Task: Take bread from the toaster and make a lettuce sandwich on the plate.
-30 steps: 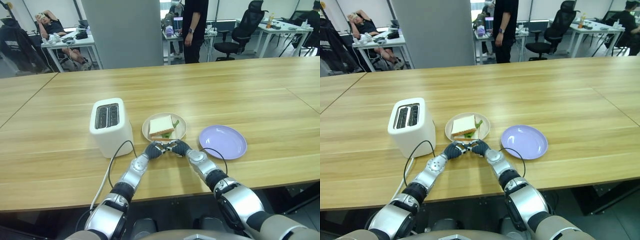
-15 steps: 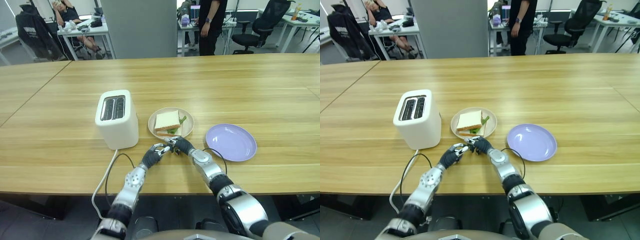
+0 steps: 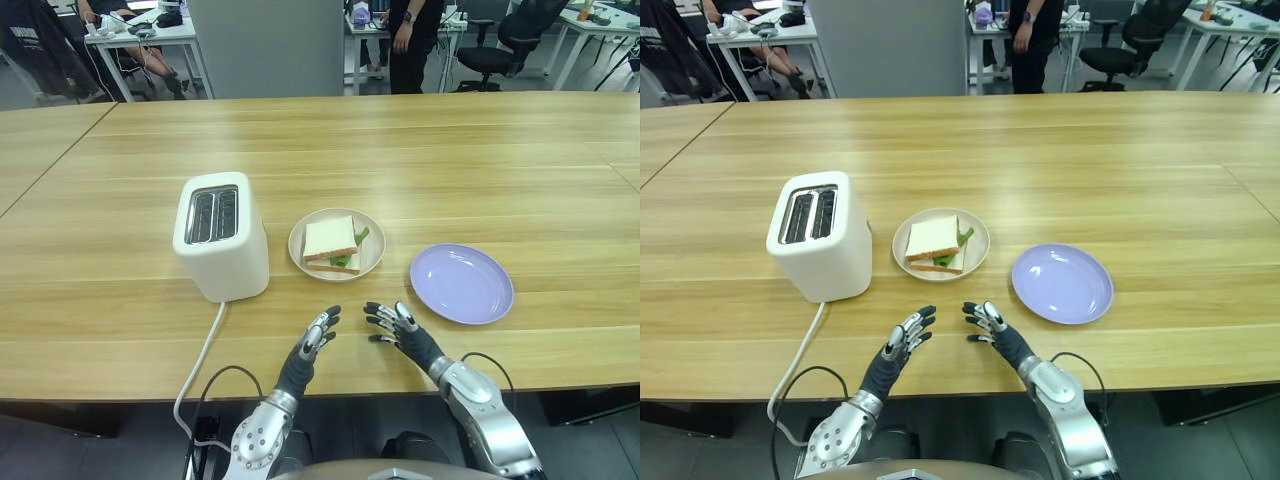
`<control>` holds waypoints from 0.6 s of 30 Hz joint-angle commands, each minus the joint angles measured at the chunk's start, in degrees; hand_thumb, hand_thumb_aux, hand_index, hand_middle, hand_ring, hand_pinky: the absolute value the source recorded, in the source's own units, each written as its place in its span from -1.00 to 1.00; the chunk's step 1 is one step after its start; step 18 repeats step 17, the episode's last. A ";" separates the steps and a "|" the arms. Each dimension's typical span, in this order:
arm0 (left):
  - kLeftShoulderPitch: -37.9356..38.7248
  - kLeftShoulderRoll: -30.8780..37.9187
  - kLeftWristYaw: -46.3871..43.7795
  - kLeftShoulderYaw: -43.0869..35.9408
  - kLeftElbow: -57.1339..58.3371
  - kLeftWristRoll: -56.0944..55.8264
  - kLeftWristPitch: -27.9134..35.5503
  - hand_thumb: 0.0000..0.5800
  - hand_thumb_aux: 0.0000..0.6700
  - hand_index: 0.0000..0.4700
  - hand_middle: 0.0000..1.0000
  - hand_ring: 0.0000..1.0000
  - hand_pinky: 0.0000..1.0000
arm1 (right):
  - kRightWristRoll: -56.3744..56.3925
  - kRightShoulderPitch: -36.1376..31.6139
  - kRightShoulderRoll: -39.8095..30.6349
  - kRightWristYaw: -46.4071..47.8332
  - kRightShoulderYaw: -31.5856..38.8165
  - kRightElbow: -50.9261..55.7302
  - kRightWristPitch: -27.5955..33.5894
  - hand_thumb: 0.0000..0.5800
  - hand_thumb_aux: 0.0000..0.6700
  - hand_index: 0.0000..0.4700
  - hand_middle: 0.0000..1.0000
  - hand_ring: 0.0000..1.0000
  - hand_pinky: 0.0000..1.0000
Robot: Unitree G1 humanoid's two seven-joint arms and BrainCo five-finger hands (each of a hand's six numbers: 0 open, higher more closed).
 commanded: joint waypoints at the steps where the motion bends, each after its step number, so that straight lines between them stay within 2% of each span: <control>1: -0.75 0.38 0.84 -0.22 -2.18 0.67 1.81 -1.00 -1.00 -1.00 -0.81 -0.81 -0.81 | 0.83 0.17 0.81 -1.35 0.08 -3.06 -0.60 -1.00 -1.00 -1.00 -1.00 -1.00 -1.00; 7: 0.59 0.11 1.65 -0.41 -12.03 -1.19 1.86 -1.00 -1.00 -1.00 -0.80 -0.80 -0.80 | 3.46 1.50 1.26 -1.75 -0.93 -10.57 -3.61 -1.00 -1.00 -1.00 -1.00 -1.00 -1.00; 13: 0.06 -1.76 3.77 -0.01 -15.42 -3.07 0.29 -1.00 -1.00 -1.00 -0.81 -0.81 -0.81 | 5.53 2.36 2.37 -2.55 -1.32 -11.43 -6.34 -1.00 -1.00 -1.00 -1.00 -1.00 -1.00; 16: -0.77 -2.63 5.40 -0.20 -15.11 -1.49 -1.26 -1.00 -1.00 -1.00 -0.87 -0.87 -0.87 | 5.73 2.63 2.76 -3.17 -1.69 -12.04 -8.79 -1.00 -1.00 -1.00 -1.00 -1.00 -1.00; 17: -0.99 -3.06 6.00 -0.09 -15.21 -1.53 -1.86 -1.00 -1.00 -1.00 -1.00 -1.00 -1.00 | 5.05 2.70 2.63 -3.50 -1.70 -12.26 -10.40 -1.00 -1.00 -1.00 -1.00 -1.00 -1.00; 18: -0.99 -3.06 6.00 -0.09 -15.21 -1.53 -1.86 -1.00 -1.00 -1.00 -1.00 -1.00 -1.00 | 5.05 2.70 2.63 -3.50 -1.70 -12.26 -10.40 -1.00 -1.00 -1.00 -1.00 -1.00 -1.00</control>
